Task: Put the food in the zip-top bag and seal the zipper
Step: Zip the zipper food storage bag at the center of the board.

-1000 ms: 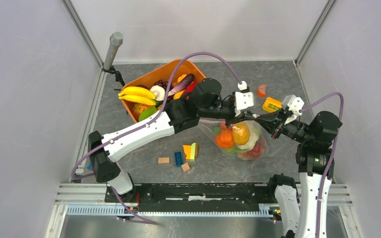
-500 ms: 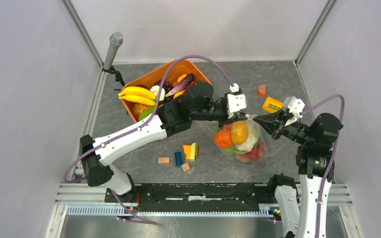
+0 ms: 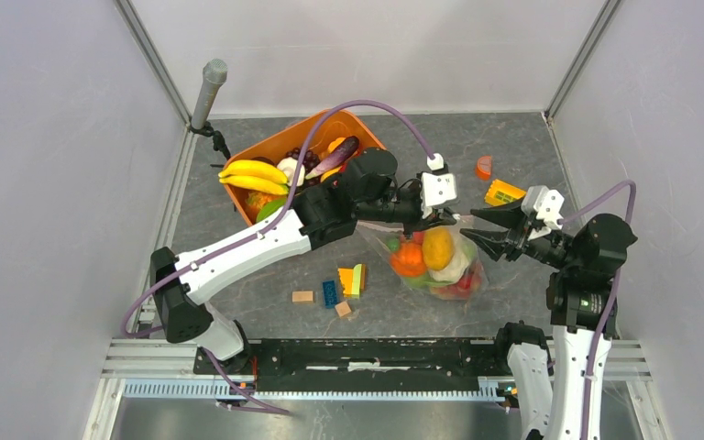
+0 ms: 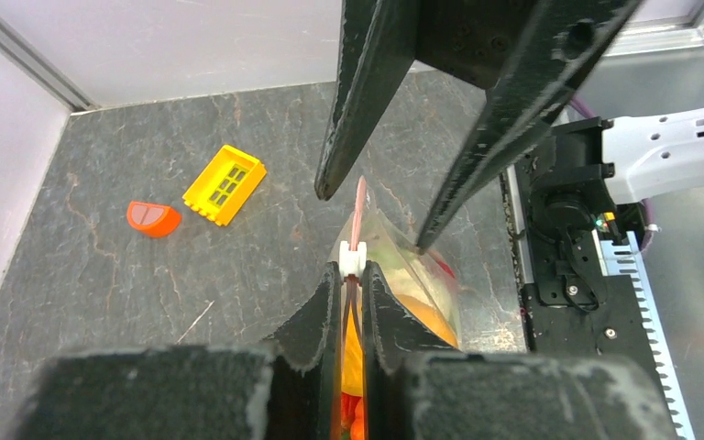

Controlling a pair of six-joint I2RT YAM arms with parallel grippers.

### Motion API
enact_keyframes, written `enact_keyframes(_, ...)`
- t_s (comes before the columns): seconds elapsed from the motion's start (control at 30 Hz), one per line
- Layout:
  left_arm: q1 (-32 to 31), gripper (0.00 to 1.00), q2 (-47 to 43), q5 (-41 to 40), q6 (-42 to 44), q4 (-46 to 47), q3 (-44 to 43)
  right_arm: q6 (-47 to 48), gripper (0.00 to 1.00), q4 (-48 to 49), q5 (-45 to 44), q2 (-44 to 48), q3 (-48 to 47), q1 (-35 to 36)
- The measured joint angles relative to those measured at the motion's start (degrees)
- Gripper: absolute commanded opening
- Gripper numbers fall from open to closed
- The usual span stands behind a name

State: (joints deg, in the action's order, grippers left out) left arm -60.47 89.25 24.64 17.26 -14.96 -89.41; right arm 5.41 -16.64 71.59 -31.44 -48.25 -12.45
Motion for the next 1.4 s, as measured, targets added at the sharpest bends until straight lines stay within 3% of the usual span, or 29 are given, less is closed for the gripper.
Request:
enact_keyframes(0.3,0.0,0.02,0.0,2.8,0.0,-1.3,-0.2,-0.6,0.28,1.4,2.1,-0.9,2.3,0.0)
enact_keyframes(0.6,0.0,0.02,0.1,3.0,0.0,-2.1,-0.7,-1.0,0.0,2.4,3.2,-1.0,2.8,0.0)
enact_keyframes(0.83,0.0,0.02,0.0,1.3,0.0,-1.7,-0.2,-1.4,0.0,2.4,0.0,-0.2,3.1,0.3)
enact_keyframes(1.4,5.5,0.02,-11.4,-2.1,-1.1,1.8,15.6,-4.9,0.0,4.8,-6.3,-0.5,4.6,0.5)
